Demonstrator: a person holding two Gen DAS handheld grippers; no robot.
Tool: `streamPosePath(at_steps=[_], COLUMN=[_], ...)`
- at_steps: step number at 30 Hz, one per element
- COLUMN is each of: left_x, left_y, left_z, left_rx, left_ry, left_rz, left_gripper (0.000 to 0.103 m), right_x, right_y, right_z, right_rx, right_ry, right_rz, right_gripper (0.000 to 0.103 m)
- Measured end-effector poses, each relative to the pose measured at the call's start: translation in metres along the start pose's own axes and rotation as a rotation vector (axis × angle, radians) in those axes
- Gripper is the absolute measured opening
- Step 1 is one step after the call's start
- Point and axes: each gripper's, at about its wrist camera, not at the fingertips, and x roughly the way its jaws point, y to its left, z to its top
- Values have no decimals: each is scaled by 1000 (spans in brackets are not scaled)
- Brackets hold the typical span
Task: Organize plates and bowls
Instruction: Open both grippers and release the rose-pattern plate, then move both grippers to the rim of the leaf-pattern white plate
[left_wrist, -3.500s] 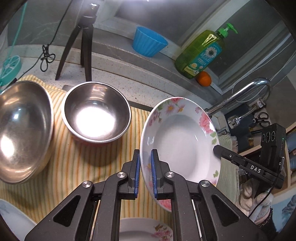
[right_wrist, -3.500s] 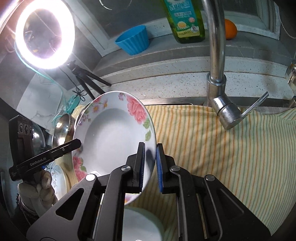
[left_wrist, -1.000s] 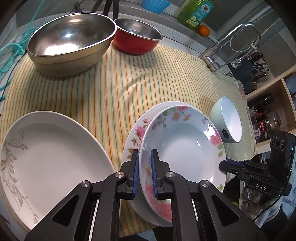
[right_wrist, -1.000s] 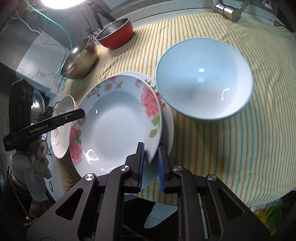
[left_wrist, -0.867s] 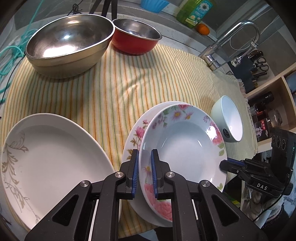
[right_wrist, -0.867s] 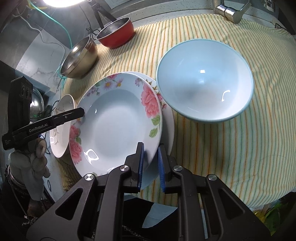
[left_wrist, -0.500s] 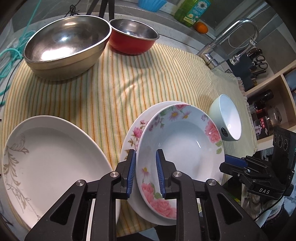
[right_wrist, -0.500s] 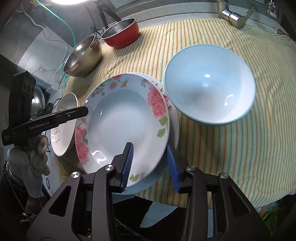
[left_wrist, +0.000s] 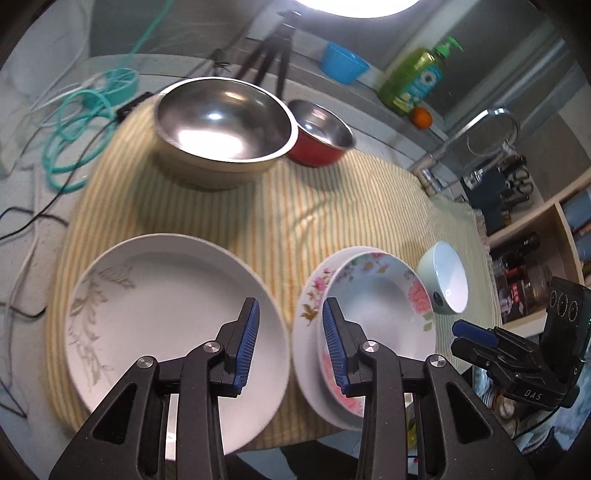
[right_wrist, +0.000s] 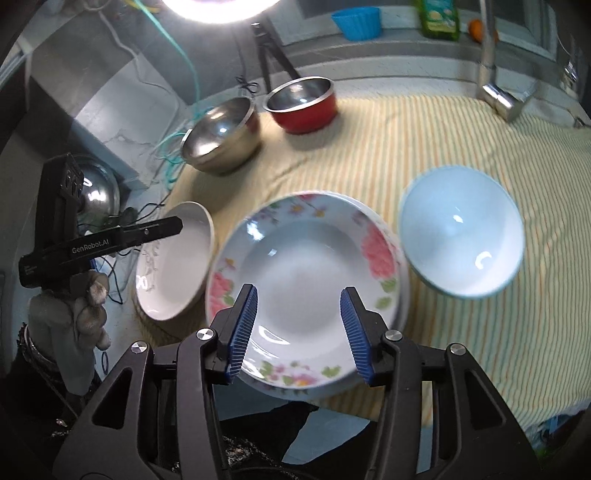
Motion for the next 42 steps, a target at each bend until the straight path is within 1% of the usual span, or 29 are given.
streamPosePath(at_steps=[5,15,17,22,27,31,32,37,39,41,42], left_x=[-19,-52,-55,-55,-47,-42,-40,-34,-31,-29,-29], left_y=[25,81,89,108,122,125,126,132,133,133,133], left_z=[-11,-44,-50,-64,-73,-75,-76,-79,-79,-79,-79], left_rx=[-83,-254,-279,-343,-398,-411,-414,-447,-450,-450,-447], left_ry=[-41,-108,-112,-110,-87,-78,-78,-71,-67,-64,-64], left_rz=[32,108,122,150,136,120,119,89,83,76,74], left_gripper=[34,34,34,34,34,34,33,31,30,24,21], right_x=[16,62,73,99,128,147,150,163,166,169,170], right_y=[25,70,78,95,106,108,108,108,108,107,106], right_z=[14,41,47,61,69,73,73,74,75,76,76], right_rx=[-69,-195,-219,-281,-312,-319,-321,-325,-325,-318,-315], right_ry=[15,82,104,142,196,238,245,279,287,293,301], right_rz=[47,130,144,144,144,132,129,110,95,77,81], right_gripper=[49,49,49,49,49,36,35,24,23,21,15])
